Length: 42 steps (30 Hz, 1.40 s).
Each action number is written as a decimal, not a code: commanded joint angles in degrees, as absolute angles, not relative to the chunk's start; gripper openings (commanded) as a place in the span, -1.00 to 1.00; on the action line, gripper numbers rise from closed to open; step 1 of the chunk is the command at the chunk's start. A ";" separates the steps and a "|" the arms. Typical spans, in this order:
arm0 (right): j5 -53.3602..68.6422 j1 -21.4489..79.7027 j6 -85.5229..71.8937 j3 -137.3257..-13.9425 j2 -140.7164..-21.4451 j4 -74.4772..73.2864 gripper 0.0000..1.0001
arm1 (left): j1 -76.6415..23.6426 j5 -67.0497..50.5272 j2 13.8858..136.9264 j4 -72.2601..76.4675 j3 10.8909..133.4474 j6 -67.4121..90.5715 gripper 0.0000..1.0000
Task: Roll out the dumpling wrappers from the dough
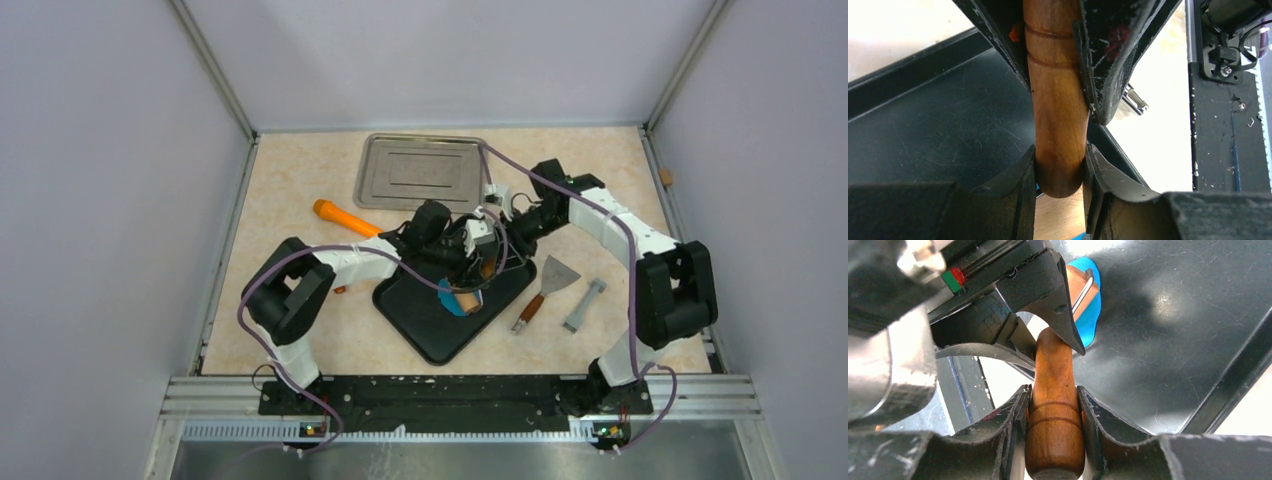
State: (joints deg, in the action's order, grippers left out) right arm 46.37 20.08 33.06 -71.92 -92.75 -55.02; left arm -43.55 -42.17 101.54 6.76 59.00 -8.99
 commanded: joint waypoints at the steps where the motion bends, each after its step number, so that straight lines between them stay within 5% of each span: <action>1: 45.42 22.71 36.84 -70.12 -94.38 -57.19 -1.00 | -43.59 -37.26 104.67 5.61 57.87 -9.48 -1.00; 19: 47.56 29.65 31.46 -73.09 -103.19 -48.34 -1.00 | -41.09 -37.26 99.30 1.77 49.86 -8.67 -1.00; 26: 48.32 29.27 31.09 -81.99 -99.73 -55.55 -1.00 | -40.76 -39.05 91.48 1.64 52.53 -9.11 -1.00; 33: 45.79 25.66 41.37 -83.25 -96.67 -68.99 -1.00 | -43.67 -40.56 97.61 6.41 58.22 -5.33 -1.00; 42: 42.81 24.28 45.70 -76.12 -94.46 -66.96 -1.00 | -46.34 -37.64 104.28 10.87 59.07 -3.63 -1.00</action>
State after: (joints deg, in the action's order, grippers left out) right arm 44.23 21.04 40.75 -78.63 -96.82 -65.98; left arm -44.58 -41.54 99.94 11.31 56.27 -6.44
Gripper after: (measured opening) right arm 0.344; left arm 0.366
